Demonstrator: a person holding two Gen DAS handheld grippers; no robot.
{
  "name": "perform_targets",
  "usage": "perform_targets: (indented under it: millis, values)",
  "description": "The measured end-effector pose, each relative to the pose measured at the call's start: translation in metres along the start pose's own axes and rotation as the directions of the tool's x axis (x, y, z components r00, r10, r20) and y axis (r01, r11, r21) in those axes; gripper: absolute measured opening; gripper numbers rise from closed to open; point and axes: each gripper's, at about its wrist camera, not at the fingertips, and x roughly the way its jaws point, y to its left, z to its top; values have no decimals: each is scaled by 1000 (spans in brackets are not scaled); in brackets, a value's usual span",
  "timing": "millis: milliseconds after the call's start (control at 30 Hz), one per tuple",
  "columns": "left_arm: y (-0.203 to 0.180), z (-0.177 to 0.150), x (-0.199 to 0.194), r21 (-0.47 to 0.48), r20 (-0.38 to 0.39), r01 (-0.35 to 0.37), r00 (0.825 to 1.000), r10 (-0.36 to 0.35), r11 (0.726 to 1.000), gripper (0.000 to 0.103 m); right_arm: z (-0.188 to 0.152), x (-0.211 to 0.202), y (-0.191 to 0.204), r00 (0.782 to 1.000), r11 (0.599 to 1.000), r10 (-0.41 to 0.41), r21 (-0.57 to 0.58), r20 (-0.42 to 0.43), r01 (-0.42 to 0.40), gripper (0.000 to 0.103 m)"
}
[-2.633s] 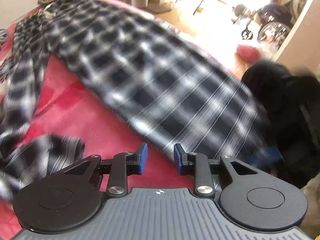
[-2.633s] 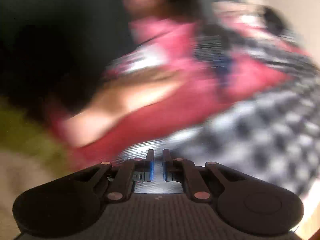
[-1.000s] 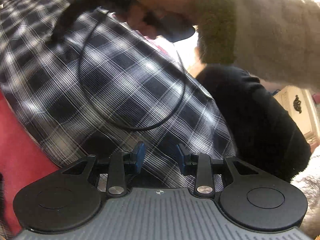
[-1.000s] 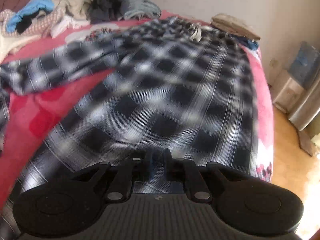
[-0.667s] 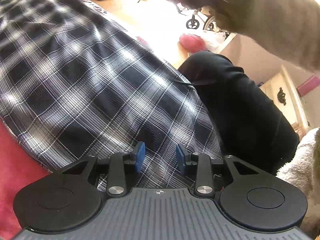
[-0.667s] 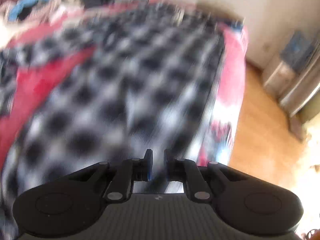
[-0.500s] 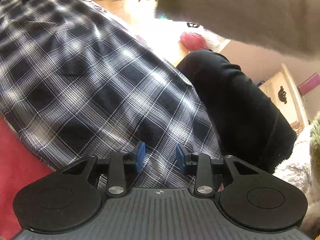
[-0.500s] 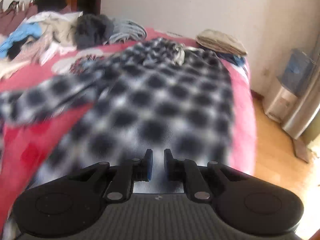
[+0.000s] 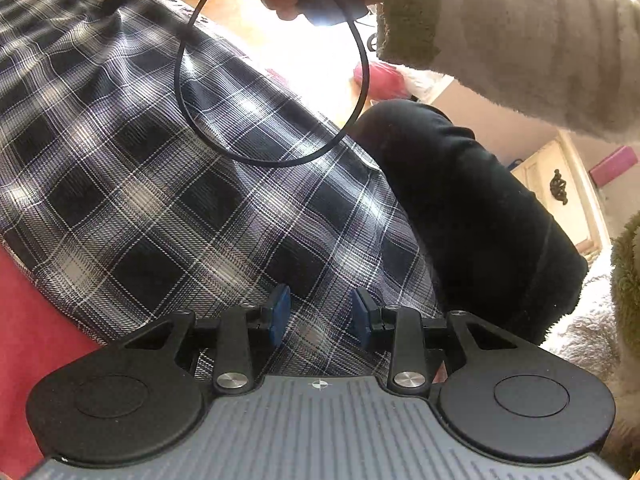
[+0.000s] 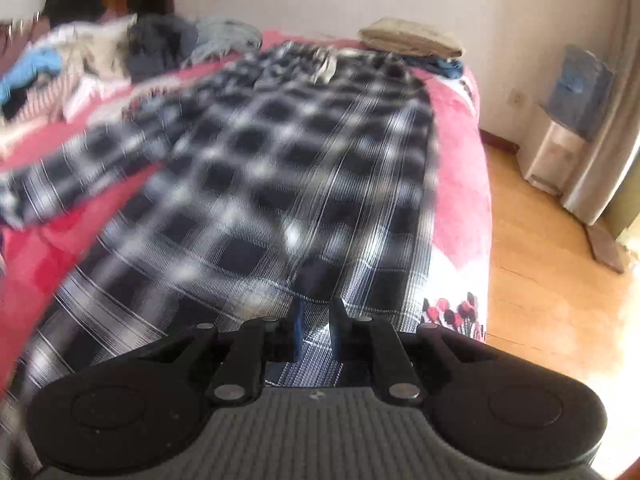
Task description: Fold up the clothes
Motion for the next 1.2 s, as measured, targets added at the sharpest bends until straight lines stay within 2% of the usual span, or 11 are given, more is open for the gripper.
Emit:
perform_targets:
  millis: [133,333,467,533,600,700,867,1000,1067,1133,1200]
  values:
    - [-4,0,3,7,-14,-5,1000,5,1000,34,-8,-3,7,999,999,39,-12,-5,-39,14]
    - [-9,0,8,19,-35,-11,999,12,1000,34,-80,-57,-4,995,1000,27,4,-92,-26,18]
    - [-15,1,10,54,-53,-12,998,15,998,34,-115,-97,2,982,998,-43,-59,-185,32,22]
    - [-18,0,9,69,-56,-18,998,22,997,34,-116,-112,6,982,996,-69,-71,-177,57,22]
    - [-22,0,9,83,-59,-22,998,27,996,34,-106,-122,12,993,999,-29,-38,-114,24,22]
    - [-26,-6,10,92,-86,-2,996,10,996,34,-99,-117,31,993,997,63,-35,-105,-67,22]
    - [-41,-16,12,194,-145,39,989,-10,980,34,-140,-124,68,939,977,177,-65,-295,-204,22]
    - [-58,-25,14,305,-189,66,982,-7,950,34,-168,-152,85,839,950,264,-20,-475,-311,22]
    - [-64,-27,15,339,-194,63,981,4,939,34,-173,-162,92,822,948,242,-53,-515,-313,21]
    - [-68,-29,16,355,-196,62,981,10,933,34,-165,-170,91,866,964,193,-76,-461,-255,21]
    - [-70,-31,15,375,-200,59,980,19,925,34,-156,-169,80,900,982,174,9,-398,-186,22]
